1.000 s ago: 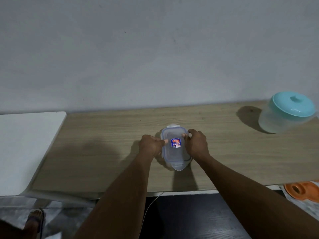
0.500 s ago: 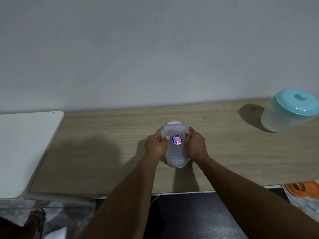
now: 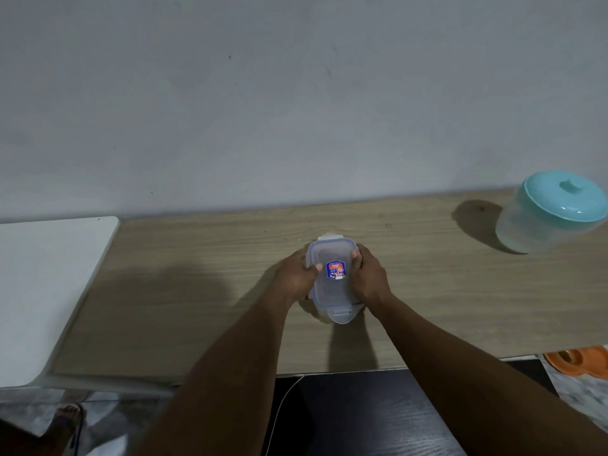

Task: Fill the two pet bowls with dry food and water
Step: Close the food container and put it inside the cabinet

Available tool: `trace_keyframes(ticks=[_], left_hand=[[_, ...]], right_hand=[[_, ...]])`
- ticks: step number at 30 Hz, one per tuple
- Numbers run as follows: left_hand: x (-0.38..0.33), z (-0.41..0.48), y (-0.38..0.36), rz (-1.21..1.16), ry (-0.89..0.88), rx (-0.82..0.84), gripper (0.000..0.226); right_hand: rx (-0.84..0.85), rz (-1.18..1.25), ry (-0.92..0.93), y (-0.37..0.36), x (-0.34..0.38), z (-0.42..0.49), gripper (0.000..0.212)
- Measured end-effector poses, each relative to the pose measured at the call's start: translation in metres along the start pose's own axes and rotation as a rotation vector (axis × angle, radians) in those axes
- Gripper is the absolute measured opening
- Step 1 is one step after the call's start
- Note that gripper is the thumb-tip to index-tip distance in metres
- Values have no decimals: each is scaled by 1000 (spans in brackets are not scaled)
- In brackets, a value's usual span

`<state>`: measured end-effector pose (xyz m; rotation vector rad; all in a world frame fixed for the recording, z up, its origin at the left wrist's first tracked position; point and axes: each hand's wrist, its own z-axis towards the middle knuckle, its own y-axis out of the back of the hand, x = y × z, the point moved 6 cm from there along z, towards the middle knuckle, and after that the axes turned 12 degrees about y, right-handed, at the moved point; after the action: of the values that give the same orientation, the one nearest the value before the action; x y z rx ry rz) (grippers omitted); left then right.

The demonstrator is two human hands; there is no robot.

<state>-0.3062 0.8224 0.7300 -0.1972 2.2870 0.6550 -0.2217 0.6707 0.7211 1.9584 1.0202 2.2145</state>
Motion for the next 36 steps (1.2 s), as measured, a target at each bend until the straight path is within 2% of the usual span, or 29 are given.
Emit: trace_keyframes(ticks=[2,4,6,8,11,13,20,23,27,32,36], left_hand=[[-3,4,2,26,-26,42,56],[-10,11,4,84,-56,114,90],[-26,19,6,294,-135,127,110],[-45,23,2,464,-206,112,101],[-57,27,-9,555,-220,105,74],[-56,33,-12,531,-196,112,64],[-54,36,-7,417,-146,115,56],[-47,31,-9,376,-157,82,57],[-39,17,-17,323,-219,78,58],[-39,7,-20,365,-232,79,76],[-39,0,-27,388,-242,97,78]], right_hand=[[34,-40,44,4,-1,3,38],[93,-89,99,7,0,10,38],[135,-126,120,10,-1,15,38],[135,-129,137,11,-2,15,37],[97,-125,133,9,-4,13,35],[75,-121,137,7,-6,13,34],[37,-98,103,5,-7,16,37],[12,-123,32,7,-14,17,43],[34,-186,84,14,-14,13,38],[16,-237,111,23,-14,2,36],[-51,-249,95,21,-15,-15,49]])
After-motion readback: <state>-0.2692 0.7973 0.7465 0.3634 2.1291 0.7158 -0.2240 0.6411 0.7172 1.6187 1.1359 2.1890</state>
